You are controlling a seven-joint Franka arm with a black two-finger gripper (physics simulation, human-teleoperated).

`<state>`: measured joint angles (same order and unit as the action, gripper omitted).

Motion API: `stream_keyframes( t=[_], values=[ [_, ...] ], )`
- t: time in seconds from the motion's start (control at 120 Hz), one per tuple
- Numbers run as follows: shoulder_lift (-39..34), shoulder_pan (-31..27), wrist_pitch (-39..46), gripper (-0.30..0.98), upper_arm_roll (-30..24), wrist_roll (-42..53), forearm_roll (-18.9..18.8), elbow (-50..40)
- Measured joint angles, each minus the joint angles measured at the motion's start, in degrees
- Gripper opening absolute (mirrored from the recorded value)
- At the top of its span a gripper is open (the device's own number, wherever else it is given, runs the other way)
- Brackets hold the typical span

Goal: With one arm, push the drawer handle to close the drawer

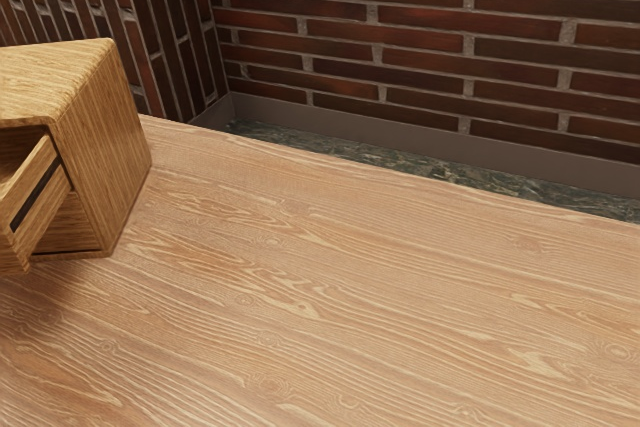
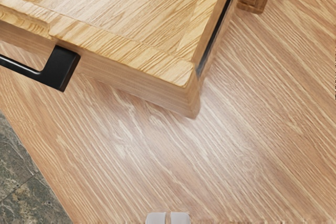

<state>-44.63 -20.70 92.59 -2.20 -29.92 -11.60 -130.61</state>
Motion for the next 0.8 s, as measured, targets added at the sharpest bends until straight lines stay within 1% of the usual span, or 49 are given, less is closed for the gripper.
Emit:
stream_keyframes(
  t=[0.092, 0.25, 0.417, 0.45, 0.508, 0.575, 0.675, 0.8],
  values=[
    [-0.1, 0.0, -1.7, -0.10, -2.7, 2.3, 0.5, 3.1],
    [0.8, 0.0, -3.5, -0.10, -3.0, 5.2, 0.7, 4.6],
    [2.3, -1.1, -5.0, -0.10, 1.6, 7.8, 0.0, 4.4],
    [-0.1, -1.2, -5.4, -0.10, 2.5, 8.4, -0.4, 3.0],
    [-7.0, -1.5, -5.7, -0.10, 4.3, 9.3, -1.8, -1.6],
    [-11.8, -4.0, -5.2, -0.10, 8.1, 10.2, -3.7, -6.8],
    [-13.5, -9.4, -4.3, -0.10, 9.8, 12.1, -5.9, -9.9],
    [-14.3, -11.1, -1.9, -0.10, 13.5, 14.7, -8.3, -13.1]
  ],
)
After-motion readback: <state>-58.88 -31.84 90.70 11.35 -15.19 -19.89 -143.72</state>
